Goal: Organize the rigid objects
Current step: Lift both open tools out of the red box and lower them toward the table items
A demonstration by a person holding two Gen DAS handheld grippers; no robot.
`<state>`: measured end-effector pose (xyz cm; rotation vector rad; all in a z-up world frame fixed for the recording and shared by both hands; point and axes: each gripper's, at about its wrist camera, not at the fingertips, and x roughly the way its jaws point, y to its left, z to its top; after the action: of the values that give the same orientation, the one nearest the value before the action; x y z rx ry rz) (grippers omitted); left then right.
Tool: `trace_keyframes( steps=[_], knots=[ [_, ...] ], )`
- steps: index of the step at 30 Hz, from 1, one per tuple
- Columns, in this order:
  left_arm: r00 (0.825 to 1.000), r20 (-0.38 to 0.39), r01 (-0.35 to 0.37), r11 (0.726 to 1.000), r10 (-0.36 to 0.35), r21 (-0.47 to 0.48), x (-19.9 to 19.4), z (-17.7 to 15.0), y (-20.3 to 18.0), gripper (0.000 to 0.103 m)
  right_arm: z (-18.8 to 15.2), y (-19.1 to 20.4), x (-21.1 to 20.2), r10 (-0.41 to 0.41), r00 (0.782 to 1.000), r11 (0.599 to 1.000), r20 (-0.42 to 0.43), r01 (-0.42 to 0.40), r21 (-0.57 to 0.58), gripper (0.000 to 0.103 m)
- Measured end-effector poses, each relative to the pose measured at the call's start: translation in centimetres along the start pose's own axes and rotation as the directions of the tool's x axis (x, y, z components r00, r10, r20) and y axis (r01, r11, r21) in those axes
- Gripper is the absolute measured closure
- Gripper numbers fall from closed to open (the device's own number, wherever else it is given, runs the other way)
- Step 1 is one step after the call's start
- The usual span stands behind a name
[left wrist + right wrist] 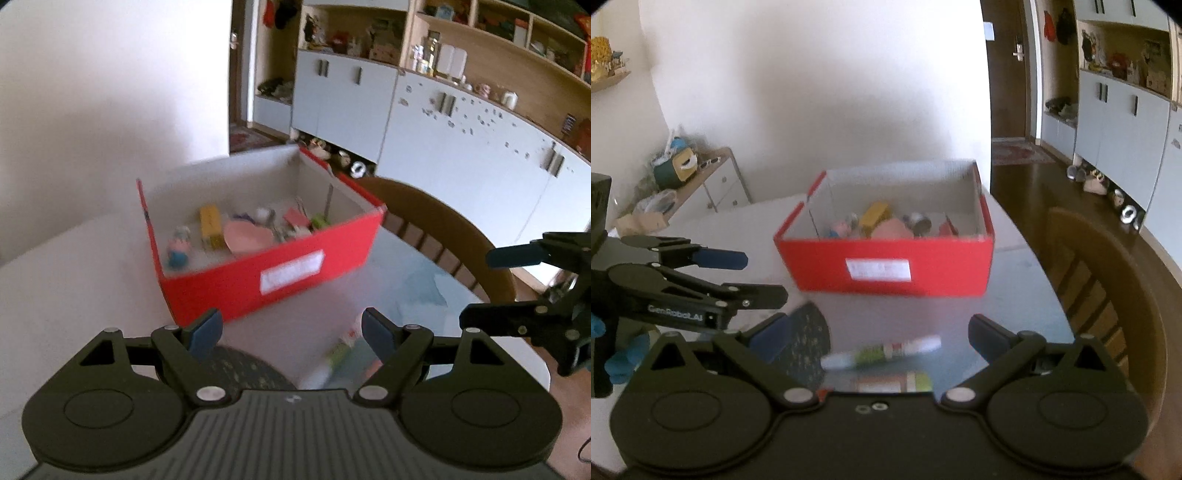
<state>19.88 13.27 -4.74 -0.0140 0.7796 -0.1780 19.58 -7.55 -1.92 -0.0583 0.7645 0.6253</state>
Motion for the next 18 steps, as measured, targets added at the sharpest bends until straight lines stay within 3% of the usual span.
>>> trace_keyframes(
  steps=[6,11,18],
  knots=[
    [0.999,-0.046,0.028,0.999,-0.029,-0.023,1.2,-3.5,-0.4,0.021,-3.4,-0.3,0.4,-0.012,0.999,1.000,-0.047,0.010,-0.026,0.001],
    [0.997,-0.063,0.050,0.998,-0.047,0.038,2.5,-6.3,-1.3,0.021,-5.9,-0.1,1.2,-0.004,0.997,0.997,-0.080,-0.001,-0.071,0.003],
    [0.992,-0.106,0.080,0.993,-0.070,0.084,4.7,-9.3,-2.3,0.021,-8.1,-0.6,3.3,-0.023,0.989,0.994,-0.147,0.007,-0.106,0.019]
  ],
)
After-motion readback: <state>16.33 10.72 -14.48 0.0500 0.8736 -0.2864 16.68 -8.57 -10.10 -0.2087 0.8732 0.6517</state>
